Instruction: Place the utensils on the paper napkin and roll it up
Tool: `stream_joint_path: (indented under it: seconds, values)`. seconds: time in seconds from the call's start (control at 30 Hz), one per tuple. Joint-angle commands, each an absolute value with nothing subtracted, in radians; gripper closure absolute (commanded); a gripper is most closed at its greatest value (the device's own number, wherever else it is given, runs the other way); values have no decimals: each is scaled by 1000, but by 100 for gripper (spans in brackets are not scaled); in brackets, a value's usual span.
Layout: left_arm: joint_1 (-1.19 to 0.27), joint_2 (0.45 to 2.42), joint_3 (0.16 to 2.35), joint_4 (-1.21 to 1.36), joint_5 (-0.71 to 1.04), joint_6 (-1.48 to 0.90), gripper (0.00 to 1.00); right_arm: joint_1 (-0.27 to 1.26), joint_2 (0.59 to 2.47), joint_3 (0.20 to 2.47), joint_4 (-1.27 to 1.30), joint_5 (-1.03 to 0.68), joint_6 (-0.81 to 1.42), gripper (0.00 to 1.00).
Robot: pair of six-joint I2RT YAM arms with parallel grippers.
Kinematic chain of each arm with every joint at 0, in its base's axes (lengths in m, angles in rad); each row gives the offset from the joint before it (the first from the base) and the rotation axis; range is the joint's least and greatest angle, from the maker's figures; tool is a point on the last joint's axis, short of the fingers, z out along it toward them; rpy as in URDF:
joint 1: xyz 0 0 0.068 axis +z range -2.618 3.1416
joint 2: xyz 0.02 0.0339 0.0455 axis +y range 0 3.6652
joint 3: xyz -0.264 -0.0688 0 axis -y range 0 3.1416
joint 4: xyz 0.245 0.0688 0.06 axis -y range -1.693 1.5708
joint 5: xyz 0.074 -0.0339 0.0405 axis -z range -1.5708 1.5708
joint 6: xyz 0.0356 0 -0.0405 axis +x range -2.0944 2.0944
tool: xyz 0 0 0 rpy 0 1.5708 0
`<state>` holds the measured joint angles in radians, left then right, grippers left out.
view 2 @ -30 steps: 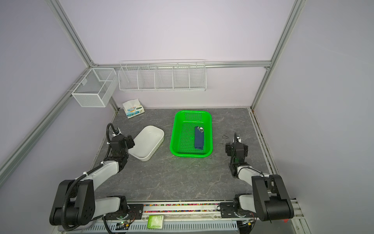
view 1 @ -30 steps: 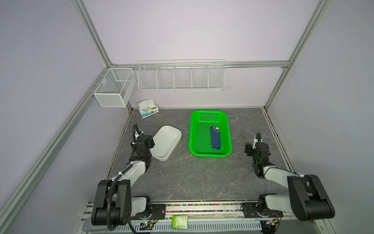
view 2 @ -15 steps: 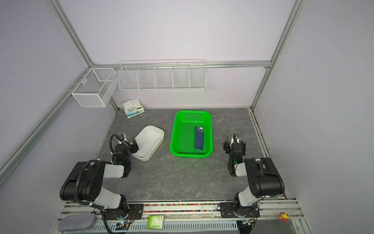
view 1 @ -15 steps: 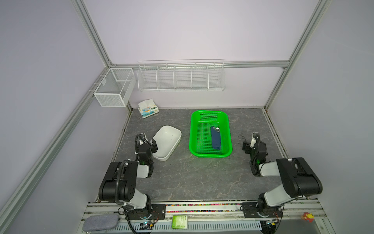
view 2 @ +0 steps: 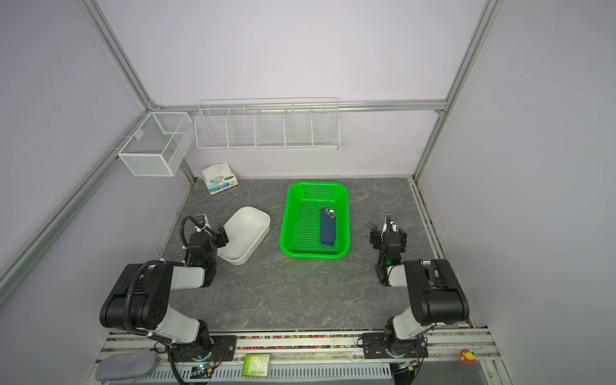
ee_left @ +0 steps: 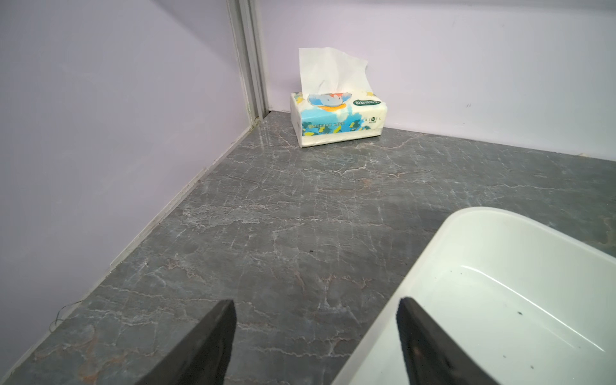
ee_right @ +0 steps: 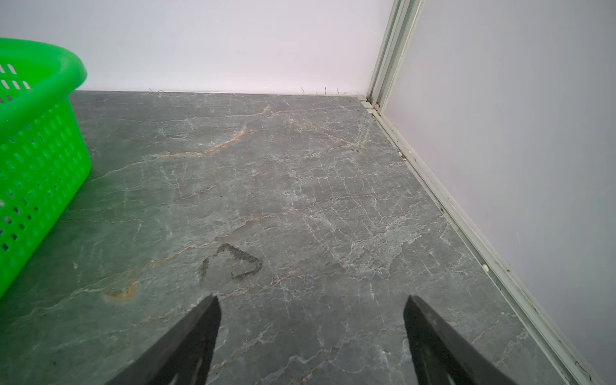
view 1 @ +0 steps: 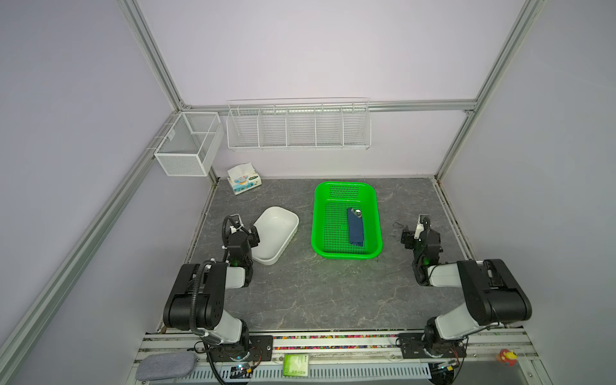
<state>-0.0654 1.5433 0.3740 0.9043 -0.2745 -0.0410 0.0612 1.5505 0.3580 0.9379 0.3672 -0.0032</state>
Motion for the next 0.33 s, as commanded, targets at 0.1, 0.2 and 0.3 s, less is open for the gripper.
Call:
stream_joint_path:
  seconds: [0.1,0.2,0.3]
  values:
    - [-62,1552,390,913,-285,-35,0,59,1539,357,935,377,0,11]
    - [-61,1551,390,911,-285,-35,0,59,1541,359,934,376,-1,11]
    - [-61,1552,390,913,-285,-35,0,58,1539,358,933,377,-1,11]
